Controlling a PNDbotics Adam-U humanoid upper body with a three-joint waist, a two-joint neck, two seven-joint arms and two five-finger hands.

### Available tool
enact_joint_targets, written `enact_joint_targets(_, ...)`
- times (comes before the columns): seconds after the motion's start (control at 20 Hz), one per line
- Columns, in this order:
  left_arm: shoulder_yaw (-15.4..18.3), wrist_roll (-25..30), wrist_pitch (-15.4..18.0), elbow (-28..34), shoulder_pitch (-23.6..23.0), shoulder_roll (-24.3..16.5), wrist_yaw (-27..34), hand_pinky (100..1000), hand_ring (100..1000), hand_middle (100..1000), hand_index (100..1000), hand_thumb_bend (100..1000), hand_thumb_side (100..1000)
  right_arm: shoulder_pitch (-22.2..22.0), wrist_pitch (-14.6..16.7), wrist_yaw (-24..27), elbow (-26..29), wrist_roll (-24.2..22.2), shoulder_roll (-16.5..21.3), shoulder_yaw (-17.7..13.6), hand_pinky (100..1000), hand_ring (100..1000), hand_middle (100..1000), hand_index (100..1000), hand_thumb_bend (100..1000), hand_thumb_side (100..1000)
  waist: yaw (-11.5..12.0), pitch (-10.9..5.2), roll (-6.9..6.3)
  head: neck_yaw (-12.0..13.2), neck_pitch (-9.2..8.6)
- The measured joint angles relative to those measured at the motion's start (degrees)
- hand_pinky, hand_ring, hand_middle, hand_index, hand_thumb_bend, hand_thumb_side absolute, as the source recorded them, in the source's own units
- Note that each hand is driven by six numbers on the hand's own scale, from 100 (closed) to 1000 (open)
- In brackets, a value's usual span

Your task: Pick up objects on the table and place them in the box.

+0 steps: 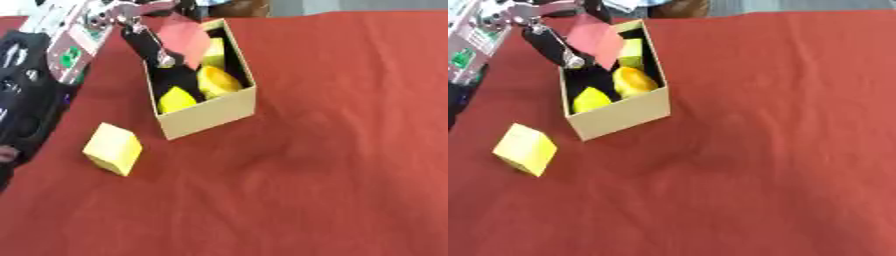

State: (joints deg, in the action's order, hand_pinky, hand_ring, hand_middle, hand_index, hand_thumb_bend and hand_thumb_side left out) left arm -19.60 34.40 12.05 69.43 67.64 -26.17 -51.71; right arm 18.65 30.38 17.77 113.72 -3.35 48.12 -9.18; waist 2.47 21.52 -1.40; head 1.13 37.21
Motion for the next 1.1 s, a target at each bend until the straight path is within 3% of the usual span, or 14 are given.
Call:
enact_joint_targets(0.05, 0.00, 0.07, 0.10, -0.23, 0.00, 0.00, -0.73, 966, 960, 900, 943, 740, 357, 0.00, -0.06, 0.05, 0.00, -0.09, -0.01, 0.00, 958, 1000, 609, 873, 100, 655, 0.00, 0.00, -0.02, 0.00, 0.00)
enact_joint_targets(0.3, 0.07, -1.32, 0.51, -0.23, -0.01, 0.00, -3.81, 968, 974, 914, 951, 754, 354, 0.00, -0.29, 0.09, 0.00, -0.56, -0.20, 0.00, 959, 1000, 609, 873, 100, 655, 0.00, 0.01, -0.03, 0.00, -0.01)
enact_joint_targets(0.5, 0.25, -2.97, 0.78, -0.08, -0.09, 0.00, -4.10, 946, 958, 897, 940, 683, 338, -0.01, -0.32, 0.14, 0.00, -0.77, -0.48, 0.00, 959, 1000, 610, 873, 100, 654, 0.02, 0.01, 0.01, 0.00, -0.02)
enact_joint_targets(0.7, 0.89, -5.31, 0.31, 2.06, -0.69, -0.17, -2.75, 891, 898, 839, 898, 494, 271, -0.08, -0.40, 0.17, 0.00, -0.87, -0.49, -0.03, 959, 1000, 607, 874, 100, 653, 0.12, 0.01, 0.13, -0.04, -0.02)
enact_joint_targets(0.85, 1.60, -7.09, -0.81, 6.52, -1.86, -1.87, 0.30, 870, 865, 810, 885, 405, 283, -0.51, -0.39, 0.17, 0.00, -0.86, -0.49, -0.20, 959, 1000, 606, 874, 100, 652, 0.36, 0.01, 0.10, -0.29, -0.02)
enact_joint_targets(1.1, 1.99, -5.33, -3.45, 18.49, -6.87, -8.30, 8.61, 856, 850, 797, 883, 378, 336, -0.93, -0.36, 0.08, 0.00, -0.63, -0.49, -0.55, 960, 1000, 606, 874, 100, 651, 1.07, 0.01, -0.07, -1.18, -0.02)
